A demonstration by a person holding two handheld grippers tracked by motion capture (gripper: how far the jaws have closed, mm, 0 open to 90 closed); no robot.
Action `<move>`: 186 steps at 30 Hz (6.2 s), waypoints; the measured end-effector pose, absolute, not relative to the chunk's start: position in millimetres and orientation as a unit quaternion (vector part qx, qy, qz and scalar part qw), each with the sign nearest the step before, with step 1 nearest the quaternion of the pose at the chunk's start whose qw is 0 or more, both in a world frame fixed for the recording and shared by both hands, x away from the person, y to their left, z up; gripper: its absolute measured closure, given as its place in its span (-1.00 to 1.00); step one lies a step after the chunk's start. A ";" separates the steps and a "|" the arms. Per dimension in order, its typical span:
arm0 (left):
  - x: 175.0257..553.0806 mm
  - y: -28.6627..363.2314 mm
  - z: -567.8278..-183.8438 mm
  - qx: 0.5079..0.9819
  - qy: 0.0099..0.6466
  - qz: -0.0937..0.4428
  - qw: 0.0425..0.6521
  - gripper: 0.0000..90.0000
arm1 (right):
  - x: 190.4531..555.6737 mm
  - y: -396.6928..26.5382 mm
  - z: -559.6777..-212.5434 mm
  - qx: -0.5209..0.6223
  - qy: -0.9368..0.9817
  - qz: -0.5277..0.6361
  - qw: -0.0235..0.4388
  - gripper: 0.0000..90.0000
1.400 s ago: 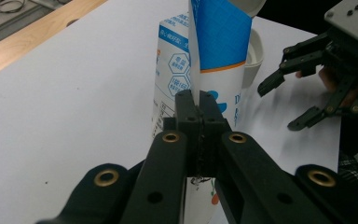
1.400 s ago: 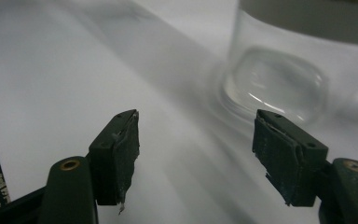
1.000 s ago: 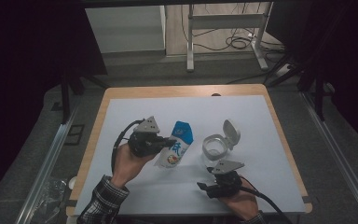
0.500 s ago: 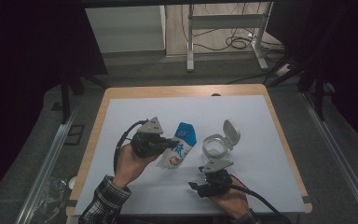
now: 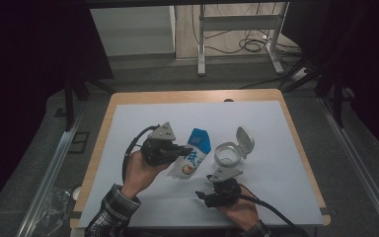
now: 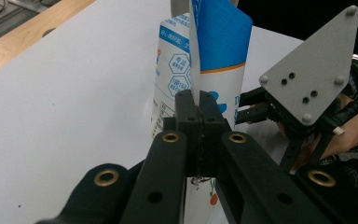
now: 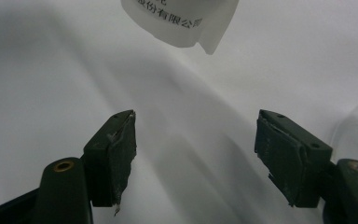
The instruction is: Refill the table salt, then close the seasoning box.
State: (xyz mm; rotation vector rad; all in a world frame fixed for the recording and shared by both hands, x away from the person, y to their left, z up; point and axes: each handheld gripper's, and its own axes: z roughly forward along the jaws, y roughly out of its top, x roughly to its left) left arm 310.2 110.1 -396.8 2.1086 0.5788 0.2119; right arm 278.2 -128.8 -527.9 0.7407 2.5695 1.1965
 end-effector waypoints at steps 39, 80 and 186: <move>309.2 97.2 -382.2 0.863 0.232 0.070 0.444 1.00 | 286.4 -112.6 -528.6 0.264 0.859 0.419 0.130 -0.18; 310.0 91.0 -366.5 0.855 0.234 0.044 0.460 1.00 | 287.4 -97.6 -528.2 0.250 0.817 0.473 0.216 0.06; 359.1 -3.4 -367.1 0.940 0.178 0.088 0.277 1.00 | 282.7 -116.3 -521.2 0.339 0.755 0.561 0.002 0.44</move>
